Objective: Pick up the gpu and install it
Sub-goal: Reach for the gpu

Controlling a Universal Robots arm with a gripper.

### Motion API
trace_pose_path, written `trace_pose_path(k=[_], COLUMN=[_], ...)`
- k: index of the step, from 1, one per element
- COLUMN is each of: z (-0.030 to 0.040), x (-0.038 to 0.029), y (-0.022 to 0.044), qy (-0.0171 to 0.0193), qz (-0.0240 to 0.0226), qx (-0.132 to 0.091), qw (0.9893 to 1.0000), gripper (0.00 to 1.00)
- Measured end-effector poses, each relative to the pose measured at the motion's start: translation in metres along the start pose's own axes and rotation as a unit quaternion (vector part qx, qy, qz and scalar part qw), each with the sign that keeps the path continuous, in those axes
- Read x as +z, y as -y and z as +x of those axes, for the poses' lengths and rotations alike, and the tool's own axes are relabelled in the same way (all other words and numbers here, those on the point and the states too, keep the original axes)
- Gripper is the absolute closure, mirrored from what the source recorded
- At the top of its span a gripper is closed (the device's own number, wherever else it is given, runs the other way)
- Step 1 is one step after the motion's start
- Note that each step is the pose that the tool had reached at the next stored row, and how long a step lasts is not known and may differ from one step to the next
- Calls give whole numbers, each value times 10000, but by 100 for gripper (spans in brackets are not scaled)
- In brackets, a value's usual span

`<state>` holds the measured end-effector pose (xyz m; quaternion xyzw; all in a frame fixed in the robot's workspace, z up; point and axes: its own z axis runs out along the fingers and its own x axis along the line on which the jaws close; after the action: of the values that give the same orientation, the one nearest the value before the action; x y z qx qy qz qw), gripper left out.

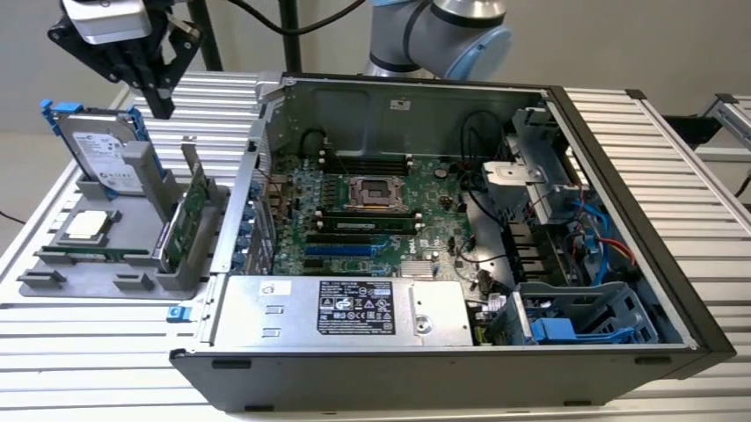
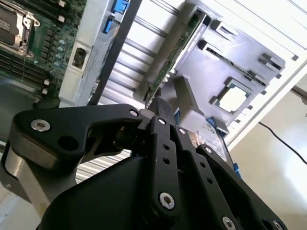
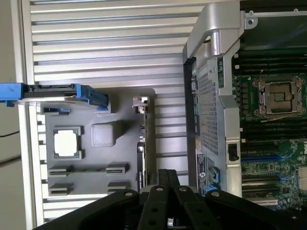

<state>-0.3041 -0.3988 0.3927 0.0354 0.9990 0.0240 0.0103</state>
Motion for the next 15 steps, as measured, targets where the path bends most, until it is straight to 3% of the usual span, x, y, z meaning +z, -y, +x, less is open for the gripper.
trace_pose_path(k=[15], z=[222], x=[-5], y=[16], qy=[0], qz=[0], qx=[0], qw=[10000], gripper=[100])
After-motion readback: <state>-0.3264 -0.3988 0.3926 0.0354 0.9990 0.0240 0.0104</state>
